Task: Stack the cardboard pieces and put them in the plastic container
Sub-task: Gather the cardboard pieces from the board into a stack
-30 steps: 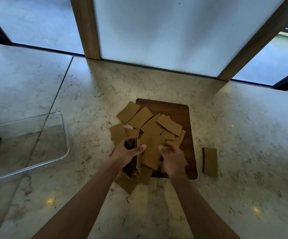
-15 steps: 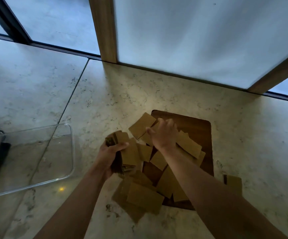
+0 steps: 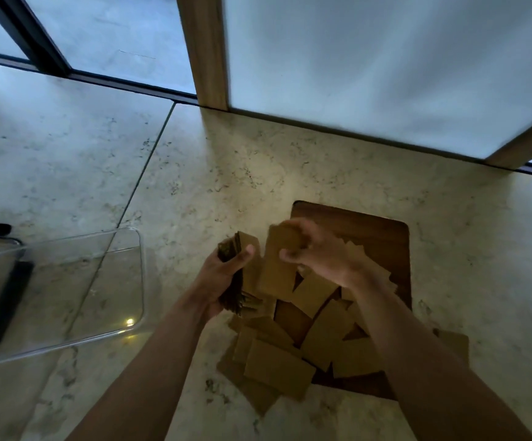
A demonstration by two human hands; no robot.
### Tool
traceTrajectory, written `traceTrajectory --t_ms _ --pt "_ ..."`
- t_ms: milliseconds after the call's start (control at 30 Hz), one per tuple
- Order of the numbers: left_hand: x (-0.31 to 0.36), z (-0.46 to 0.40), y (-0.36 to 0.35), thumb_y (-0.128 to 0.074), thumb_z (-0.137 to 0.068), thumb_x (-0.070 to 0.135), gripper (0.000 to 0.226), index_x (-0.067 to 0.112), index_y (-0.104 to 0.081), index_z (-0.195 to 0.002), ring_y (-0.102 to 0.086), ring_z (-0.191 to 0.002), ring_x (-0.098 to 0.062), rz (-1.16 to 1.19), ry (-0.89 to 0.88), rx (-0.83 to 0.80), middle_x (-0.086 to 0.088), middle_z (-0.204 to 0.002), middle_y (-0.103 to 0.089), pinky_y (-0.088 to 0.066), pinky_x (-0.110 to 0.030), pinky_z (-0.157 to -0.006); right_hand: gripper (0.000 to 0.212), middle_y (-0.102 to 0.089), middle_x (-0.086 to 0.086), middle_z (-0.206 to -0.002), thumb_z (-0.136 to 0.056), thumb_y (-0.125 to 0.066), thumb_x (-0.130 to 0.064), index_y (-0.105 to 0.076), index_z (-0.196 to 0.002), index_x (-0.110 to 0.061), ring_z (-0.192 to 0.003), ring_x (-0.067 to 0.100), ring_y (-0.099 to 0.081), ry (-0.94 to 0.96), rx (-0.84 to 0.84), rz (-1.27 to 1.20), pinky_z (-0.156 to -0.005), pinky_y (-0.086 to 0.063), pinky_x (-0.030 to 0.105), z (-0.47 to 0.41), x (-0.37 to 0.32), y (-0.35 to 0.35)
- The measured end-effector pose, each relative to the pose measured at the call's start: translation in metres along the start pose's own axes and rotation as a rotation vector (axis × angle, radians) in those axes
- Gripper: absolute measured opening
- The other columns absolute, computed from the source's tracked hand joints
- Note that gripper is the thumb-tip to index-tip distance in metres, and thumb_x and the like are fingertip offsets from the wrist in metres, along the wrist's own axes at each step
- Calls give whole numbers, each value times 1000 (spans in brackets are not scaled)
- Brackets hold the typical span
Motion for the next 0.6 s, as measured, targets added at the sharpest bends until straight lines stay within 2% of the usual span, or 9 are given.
traceTrajectory --t_ms 67,133,200,267,300,367,433,500,600 --pt "-8 7 -22 -87 -79 35 57 16 -67 -128 -76 -102 -43 -20 64 -116 -23 -117 -77 -65 -48 -74 57 -57 -6 -117 -80 -84 -27 -57 -128 -42 -100 7 -67 21 -29 5 -78 -61 28 15 -3 -22" --pt "-12 15 -32 -92 -71 30 55 19 -72 -121 -78 -95 -41 -10 65 -69 -19 -108 -80 -65 -46 -68 79 -55 -3 -119 -71 -85 -46 -46 -140 -38 -102 15 -63 -7 198 -12 -83 -61 35 34 5 -21" --pt "-15 21 -38 -89 -70 24 43 20 -78 -112 -77 -97 -44 36 -16 6 -22 -108 -80 -65 -52 -74 72 -59 0 -126 -70 -80 -59 -49 -132 -38 -108 19 -65 -128 351 -215 -88 -60 38 63 32 -22" --pt "-23 32 -55 -86 -74 19 55 18 -72 -127 -74 -104 -46 42 -90 18 -22 -115 -77 -60 -60 -89 60 -63 14 -134 -81 -76 -55 -58 -131 -27 -117 33 -65 -244 185 -751 -91 -59 47 92 62 -55" --pt "-28 38 -63 -88 -73 19 67 18 -64 -136 -75 -104 -42 29 -101 26 -19 -115 -78 -60 -60 -91 65 -63 20 -135 -82 -79 -48 -56 -135 -18 -119 40 -64 -303 125 -938 -90 -58 53 108 72 -70" --pt "-37 50 -83 -92 -65 25 83 18 -59 -141 -78 -101 -34 -39 -138 -12 -12 -110 -80 -64 -53 -84 79 -65 25 -130 -72 -90 -29 -52 -138 -6 -116 47 -65 -307 87 -1103 -87 -58 57 136 86 -80" --pt "-47 65 -109 -98 -60 31 91 21 -60 -142 -78 -102 -29 -145 -187 -141 -7 -110 -81 -66 -41 -77 71 -70 19 -125 -74 -87 -17 -53 -135 -5 -112 41 -68 -213 156 -1051 -93 -55 58 167 98 -67" --pt "-52 71 -120 -98 -62 40 87 35 -61 -141 -76 -107 -20 -222 -227 -226 2 -118 -79 -63 -30 -79 55 -73 10 -118 -80 -81 -13 -59 -130 -13 -107 32 -70 -144 267 -868 -99 -52 57 192 107 -45" --pt "-73 83 -127 -86 -72 60 66 46 -65 -133 -73 -113 -16 -208 -248 -237 3 -123 -77 -59 -27 -84 71 -67 5 -125 -66 -91 -21 -58 -129 -25 -114 23 -67 -144 516 -398 -98 -56 47 242 123 -2"
Point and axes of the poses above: each hand's wrist, its own z-axis away from the middle knuckle, its own y-axis out of the back of the hand, x = y × z, the point moved 8 cm from there along -z, towards the middle knuckle
